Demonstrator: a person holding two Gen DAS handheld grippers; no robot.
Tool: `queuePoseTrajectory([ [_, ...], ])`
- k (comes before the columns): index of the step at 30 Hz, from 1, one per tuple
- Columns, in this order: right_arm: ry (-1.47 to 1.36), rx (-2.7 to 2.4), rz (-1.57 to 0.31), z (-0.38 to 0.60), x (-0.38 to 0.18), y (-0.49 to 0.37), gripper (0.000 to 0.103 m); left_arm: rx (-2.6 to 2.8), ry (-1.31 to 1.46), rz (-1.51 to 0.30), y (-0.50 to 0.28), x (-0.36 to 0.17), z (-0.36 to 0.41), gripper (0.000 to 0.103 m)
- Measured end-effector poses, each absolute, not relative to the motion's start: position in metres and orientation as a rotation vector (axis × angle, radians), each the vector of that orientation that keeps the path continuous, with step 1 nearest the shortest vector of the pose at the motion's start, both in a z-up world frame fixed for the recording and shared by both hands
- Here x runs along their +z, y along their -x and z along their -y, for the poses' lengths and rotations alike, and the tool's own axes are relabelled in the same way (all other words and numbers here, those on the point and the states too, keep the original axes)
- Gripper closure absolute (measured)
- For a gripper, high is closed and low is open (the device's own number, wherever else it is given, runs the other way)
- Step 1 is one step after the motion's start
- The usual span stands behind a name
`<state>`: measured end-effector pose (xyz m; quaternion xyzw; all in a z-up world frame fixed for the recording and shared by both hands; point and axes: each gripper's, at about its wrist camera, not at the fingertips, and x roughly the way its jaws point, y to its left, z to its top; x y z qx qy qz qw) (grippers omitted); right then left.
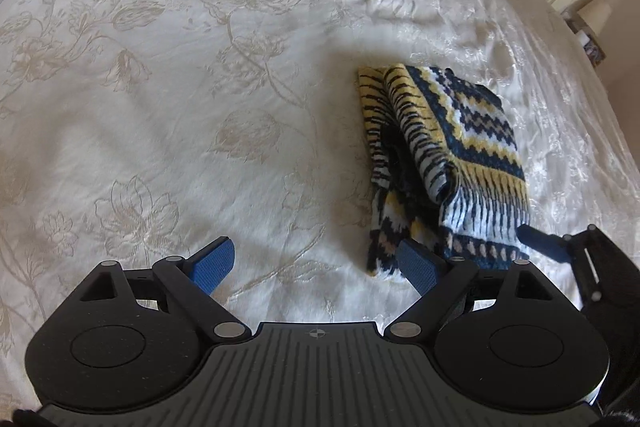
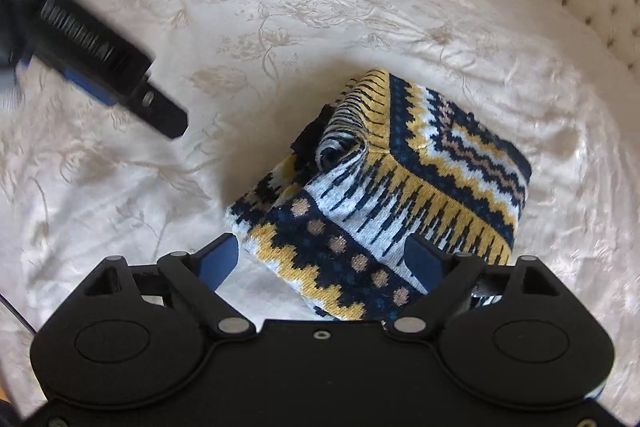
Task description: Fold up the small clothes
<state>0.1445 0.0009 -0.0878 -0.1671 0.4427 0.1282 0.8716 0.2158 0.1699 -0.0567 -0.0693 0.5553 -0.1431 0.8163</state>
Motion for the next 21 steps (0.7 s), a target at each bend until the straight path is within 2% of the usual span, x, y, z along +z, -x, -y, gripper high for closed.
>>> queuePoseTrajectory([
  [2,0.457,0.275,-0.897,-0.017,-0.095,-0.139,0.014,-0.317,0.152,-1.184,-0.223,-0.053,-0.167,0.014],
  [4,0.510,0.299,-0.899,-0.027,-0.104,-0.139,0.019,-0.332,0.172,-1.190,-0.230,-0.051,-0.164,0.014],
  [5,0.537,0.295,-0.905,-0.031,-0.107,-0.140,0.028,-0.341,0.186,-1.194,-0.234,-0.050,-0.162,0.014],
  [7,0.565,0.299,-0.940,-0.033,-0.115,-0.147,0.054,-0.364,0.217,-1.205,-0.241,-0.049,-0.158,0.014],
  [8,0.526,0.303,-0.964,-0.029,-0.114,-0.152,0.086,-0.379,0.238,-1.212,-0.245,-0.049,-0.155,0.014],
  [9,0.441,0.294,-0.991,-0.020,-0.111,-0.158,0.089,-0.394,0.256,-1.218,-0.249,-0.048,-0.152,0.014],
  [12,0.233,0.220,-0.985,0.008,-0.095,-0.166,0.090,-0.457,0.298,-1.246,-0.264,-0.050,-0.136,0.013],
  [21,0.033,0.175,-0.906,0.046,-0.062,-0.161,0.090,-0.536,0.425,-1.343,-0.307,-0.086,-0.088,0.013],
])
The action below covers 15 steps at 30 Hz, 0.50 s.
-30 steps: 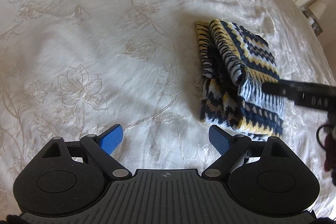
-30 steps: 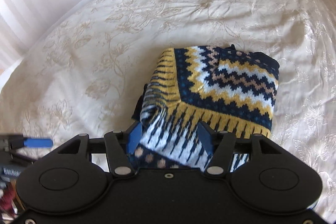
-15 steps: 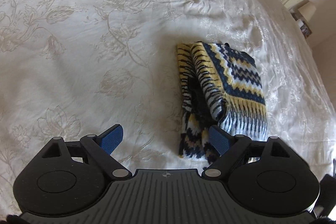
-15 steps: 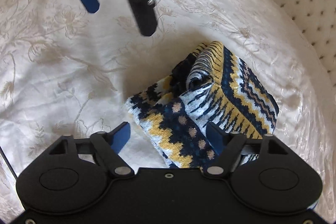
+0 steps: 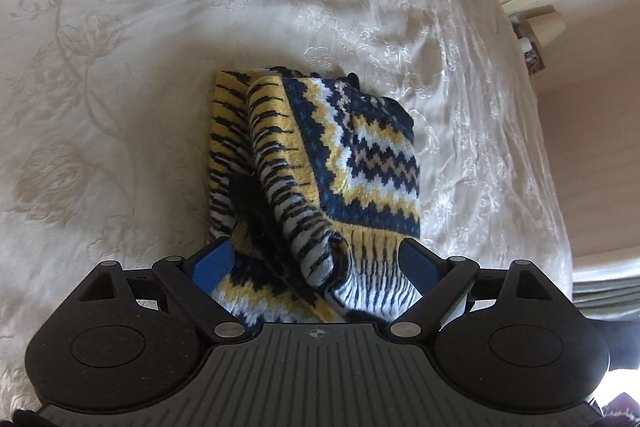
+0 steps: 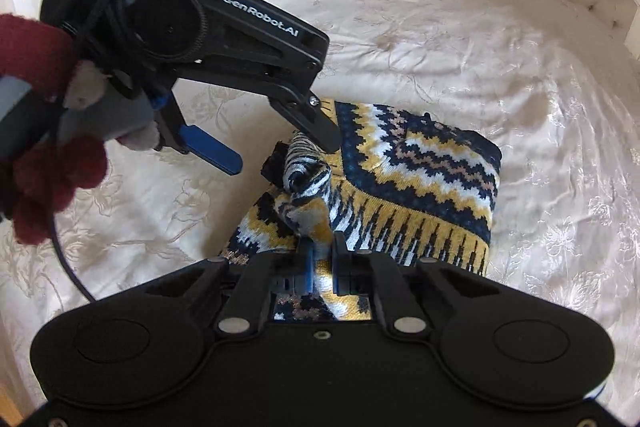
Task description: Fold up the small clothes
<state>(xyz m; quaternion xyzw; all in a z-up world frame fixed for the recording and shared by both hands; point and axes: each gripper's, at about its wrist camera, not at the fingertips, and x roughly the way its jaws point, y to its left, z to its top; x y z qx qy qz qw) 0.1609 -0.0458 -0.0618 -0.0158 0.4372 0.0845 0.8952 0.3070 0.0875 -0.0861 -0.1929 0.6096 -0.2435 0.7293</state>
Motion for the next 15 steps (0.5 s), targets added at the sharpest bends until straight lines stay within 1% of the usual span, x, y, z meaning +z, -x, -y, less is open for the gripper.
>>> queuePoseTrajectory([
  [5,0.022,0.197,-0.915,0.048,-0.063,-0.164,0.090,-0.538,0.397,-1.368,-0.325,-0.100,-0.073,0.014],
  [7,0.022,0.204,-0.918,0.046,-0.065,-0.165,0.090,-0.543,0.400,-1.371,-0.330,-0.104,-0.072,0.017],
  [8,0.020,0.207,-0.918,0.045,-0.065,-0.165,0.090,-0.548,0.409,-1.363,-0.332,-0.106,-0.072,0.030],
  [9,0.019,0.210,-0.920,0.044,-0.066,-0.165,0.090,-0.552,0.416,-1.351,-0.332,-0.107,-0.073,0.046],
  [10,0.018,0.213,-0.922,0.044,-0.066,-0.164,0.090,-0.551,0.414,-1.333,-0.333,-0.107,-0.075,0.056],
  [11,0.015,0.213,-0.922,0.043,-0.067,-0.163,0.090,-0.544,0.401,-1.316,-0.333,-0.106,-0.076,0.084],
  [12,0.010,0.214,-0.924,0.042,-0.067,-0.163,0.090,-0.528,0.368,-1.302,-0.333,-0.102,-0.077,0.092],
  [15,-0.013,0.219,-0.912,0.040,-0.063,-0.160,0.089,-0.577,0.313,-1.227,-0.332,-0.085,-0.081,0.092],
])
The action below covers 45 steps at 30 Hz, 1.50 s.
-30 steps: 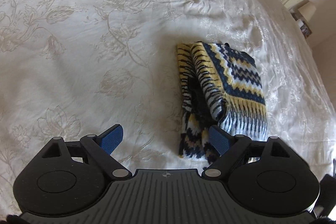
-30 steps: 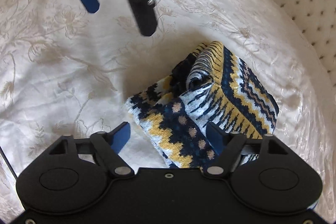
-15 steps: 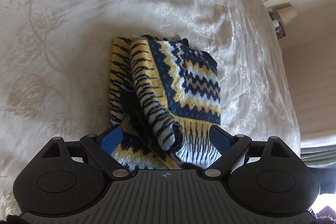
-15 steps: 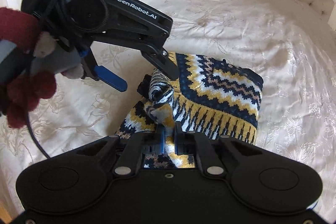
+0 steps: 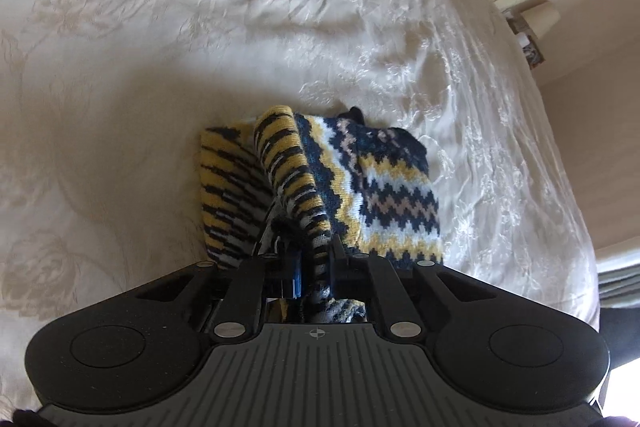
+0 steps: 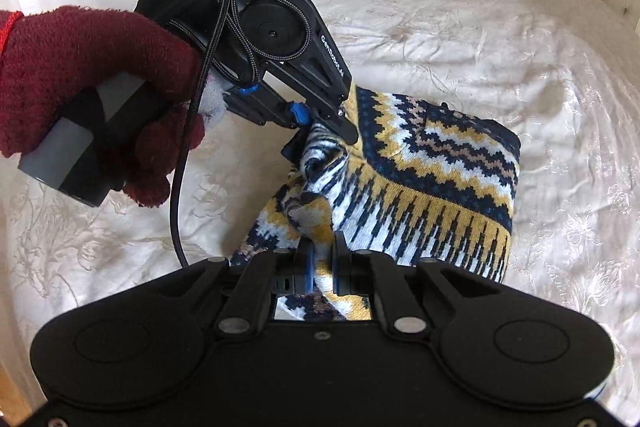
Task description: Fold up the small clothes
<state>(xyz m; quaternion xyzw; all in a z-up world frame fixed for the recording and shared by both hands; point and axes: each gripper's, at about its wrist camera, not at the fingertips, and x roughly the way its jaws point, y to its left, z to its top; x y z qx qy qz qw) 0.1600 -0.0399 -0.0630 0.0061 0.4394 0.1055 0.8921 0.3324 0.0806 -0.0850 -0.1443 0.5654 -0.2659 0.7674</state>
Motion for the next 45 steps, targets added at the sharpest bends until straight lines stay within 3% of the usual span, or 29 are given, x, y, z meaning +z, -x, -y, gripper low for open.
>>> queuePoseTrajectory([
  [3,-0.022,0.245,-0.903,0.031,-0.060,-0.162,0.089,-0.599,0.262,-1.189,-0.333,-0.078,-0.085,0.092],
  [7,0.015,0.304,-0.975,0.008,-0.087,-0.178,0.086,-0.532,0.249,-1.277,-0.343,-0.105,-0.091,0.088],
  [11,0.046,0.368,-1.077,-0.008,-0.118,-0.190,0.068,-0.483,0.202,-1.290,-0.342,-0.118,-0.097,0.066],
  [12,0.034,0.389,-1.067,-0.006,-0.116,-0.188,0.057,-0.478,0.205,-1.279,-0.341,-0.117,-0.100,0.061],
  [15,-0.035,0.453,-1.014,0.006,-0.102,-0.177,0.041,-0.464,0.198,-1.253,-0.335,-0.111,-0.112,0.048],
  [19,-0.109,0.428,-0.969,0.036,-0.085,-0.162,0.033,-0.461,0.231,-1.188,-0.325,-0.096,-0.127,0.045],
  [22,-0.226,0.346,-0.943,0.072,-0.078,-0.161,0.024,-0.471,0.263,-1.140,-0.313,-0.083,-0.135,0.030],
  [25,-0.341,0.240,-0.927,0.111,-0.074,-0.165,0.021,-0.495,0.294,-1.139,-0.300,-0.078,-0.136,0.026],
  [27,-0.390,0.187,-0.928,0.135,-0.077,-0.171,0.012,-0.511,0.304,-1.160,-0.291,-0.080,-0.134,0.021],
  [45,-0.789,0.094,-1.022,0.224,-0.160,-0.248,0.011,-0.565,0.360,-1.358,-0.264,-0.146,-0.100,0.021],
])
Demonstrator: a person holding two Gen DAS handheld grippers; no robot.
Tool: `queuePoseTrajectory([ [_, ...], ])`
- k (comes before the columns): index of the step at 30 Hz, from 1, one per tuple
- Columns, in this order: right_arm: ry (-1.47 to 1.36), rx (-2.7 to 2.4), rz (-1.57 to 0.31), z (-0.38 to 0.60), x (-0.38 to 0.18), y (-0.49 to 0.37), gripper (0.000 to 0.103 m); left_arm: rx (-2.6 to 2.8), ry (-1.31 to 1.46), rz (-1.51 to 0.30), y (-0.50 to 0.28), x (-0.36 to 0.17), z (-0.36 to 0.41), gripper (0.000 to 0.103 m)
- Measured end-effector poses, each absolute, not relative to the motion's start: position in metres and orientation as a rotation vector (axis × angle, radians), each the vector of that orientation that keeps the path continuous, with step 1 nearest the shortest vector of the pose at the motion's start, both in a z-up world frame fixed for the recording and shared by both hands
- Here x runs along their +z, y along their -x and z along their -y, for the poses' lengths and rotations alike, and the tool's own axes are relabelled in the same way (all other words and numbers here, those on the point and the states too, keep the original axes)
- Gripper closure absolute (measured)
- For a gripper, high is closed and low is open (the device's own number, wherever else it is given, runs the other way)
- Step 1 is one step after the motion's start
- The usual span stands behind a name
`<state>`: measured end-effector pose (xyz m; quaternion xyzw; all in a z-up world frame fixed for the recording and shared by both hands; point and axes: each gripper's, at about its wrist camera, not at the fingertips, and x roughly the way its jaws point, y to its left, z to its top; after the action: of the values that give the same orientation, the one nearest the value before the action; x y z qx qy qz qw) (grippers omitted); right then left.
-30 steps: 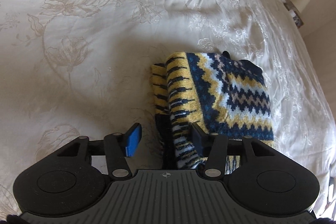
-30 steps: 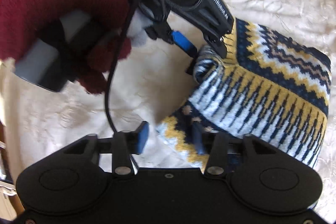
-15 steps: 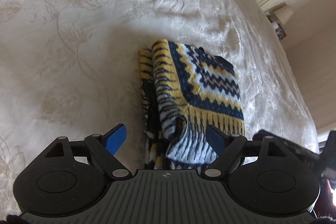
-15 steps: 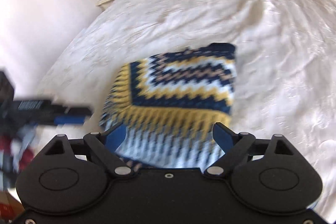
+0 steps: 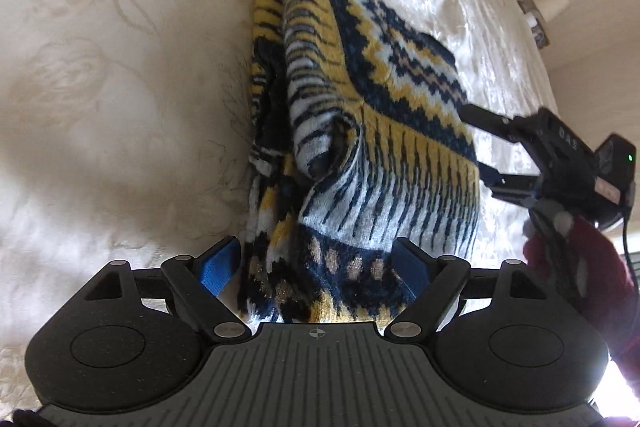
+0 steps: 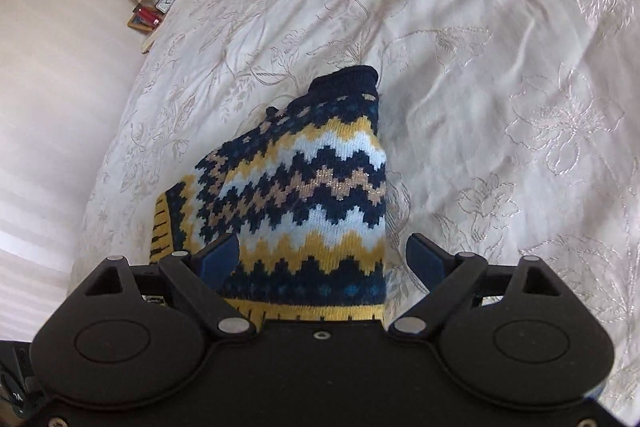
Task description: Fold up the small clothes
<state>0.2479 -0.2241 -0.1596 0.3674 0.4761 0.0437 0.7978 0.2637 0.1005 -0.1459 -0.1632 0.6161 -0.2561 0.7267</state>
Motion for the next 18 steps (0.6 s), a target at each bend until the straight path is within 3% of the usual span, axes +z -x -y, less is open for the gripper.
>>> queuePoseTrajectory([
  [10,-0.906,0.209,-1.071,0.220,-0.188,-0.257,0.007,-0.633,0.482,-1.436,-0.282,-0.175,-0.083,0.021],
  [11,-0.924,0.219,-1.071,0.220,-0.189,-0.257,0.012,-0.663,0.540,-1.443,-0.283,-0.177,-0.085,0.028],
  [12,-0.933,0.229,-1.075,0.220,-0.188,-0.256,0.031,-0.700,0.590,-1.449,-0.284,-0.179,-0.086,0.036],
  [13,-0.905,0.217,-1.087,0.220,-0.185,-0.255,0.038,-0.738,0.624,-1.457,-0.285,-0.180,-0.085,0.052],
  [15,-0.845,0.221,-1.091,0.218,-0.176,-0.251,0.053,-0.786,0.593,-1.432,-0.283,-0.171,-0.080,0.056],
  [18,-0.825,0.219,-1.077,0.218,-0.158,-0.241,0.055,-0.843,0.548,-1.408,-0.273,-0.157,-0.069,0.056],
])
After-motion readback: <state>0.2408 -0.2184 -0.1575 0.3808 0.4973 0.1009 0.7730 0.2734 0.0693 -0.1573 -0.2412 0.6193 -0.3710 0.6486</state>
